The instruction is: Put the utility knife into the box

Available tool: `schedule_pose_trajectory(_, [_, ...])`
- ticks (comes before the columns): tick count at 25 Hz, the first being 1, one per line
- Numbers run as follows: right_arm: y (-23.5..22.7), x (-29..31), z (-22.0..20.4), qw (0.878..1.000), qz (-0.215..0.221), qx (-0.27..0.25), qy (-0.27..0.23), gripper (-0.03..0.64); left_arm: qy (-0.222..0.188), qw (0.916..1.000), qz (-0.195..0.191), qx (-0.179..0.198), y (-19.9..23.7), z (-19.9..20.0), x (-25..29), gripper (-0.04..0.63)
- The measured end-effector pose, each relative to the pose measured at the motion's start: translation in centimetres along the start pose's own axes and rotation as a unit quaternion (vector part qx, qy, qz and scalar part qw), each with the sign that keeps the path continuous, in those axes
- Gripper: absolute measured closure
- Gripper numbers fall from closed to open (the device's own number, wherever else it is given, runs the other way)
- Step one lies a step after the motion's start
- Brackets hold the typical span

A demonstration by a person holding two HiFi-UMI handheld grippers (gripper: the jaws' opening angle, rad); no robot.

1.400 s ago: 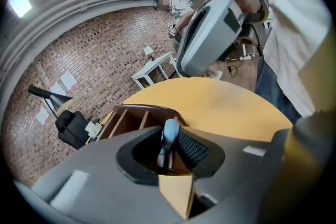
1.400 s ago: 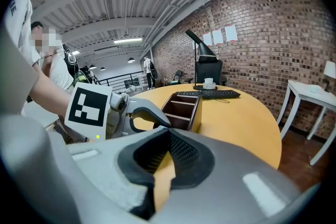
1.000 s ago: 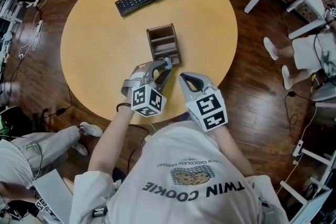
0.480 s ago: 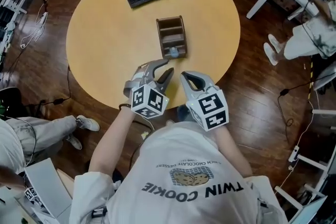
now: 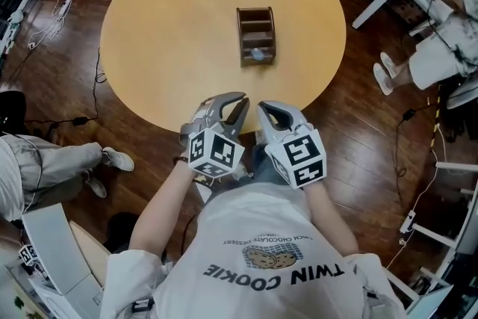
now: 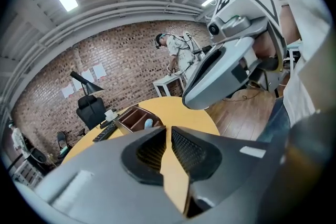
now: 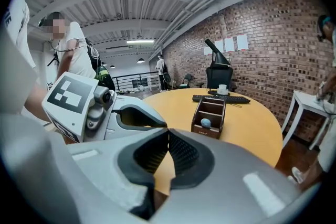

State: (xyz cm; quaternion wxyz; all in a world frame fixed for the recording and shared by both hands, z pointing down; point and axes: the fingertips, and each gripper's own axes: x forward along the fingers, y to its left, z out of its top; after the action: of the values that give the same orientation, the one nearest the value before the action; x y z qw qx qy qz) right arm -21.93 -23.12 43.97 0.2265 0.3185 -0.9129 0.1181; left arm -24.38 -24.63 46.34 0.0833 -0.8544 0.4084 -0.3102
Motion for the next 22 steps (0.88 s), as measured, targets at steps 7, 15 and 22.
schedule_pose_trajectory(7, [1.6,-2.0,-0.3,1.000,0.015,-0.015,-0.005,0.615,-0.011,0.9985,0.028,-0.046,-1.8,1.5,-2.6,0.577])
schedule_pose_trajectory(15, [1.5,-5.0,-1.2,0.998,0.046,-0.031,-0.020,0.615,-0.010,0.9948,0.064,-0.078,-5.0,3.9,-3.3,0.588])
schedule_pose_trajectory(22, [-1.6,-8.9,-3.4,0.995,0.087,-0.032,-0.032,0.615,0.006,0.9885,0.098,-0.115,-9.6,6.9,-1.2,0.588])
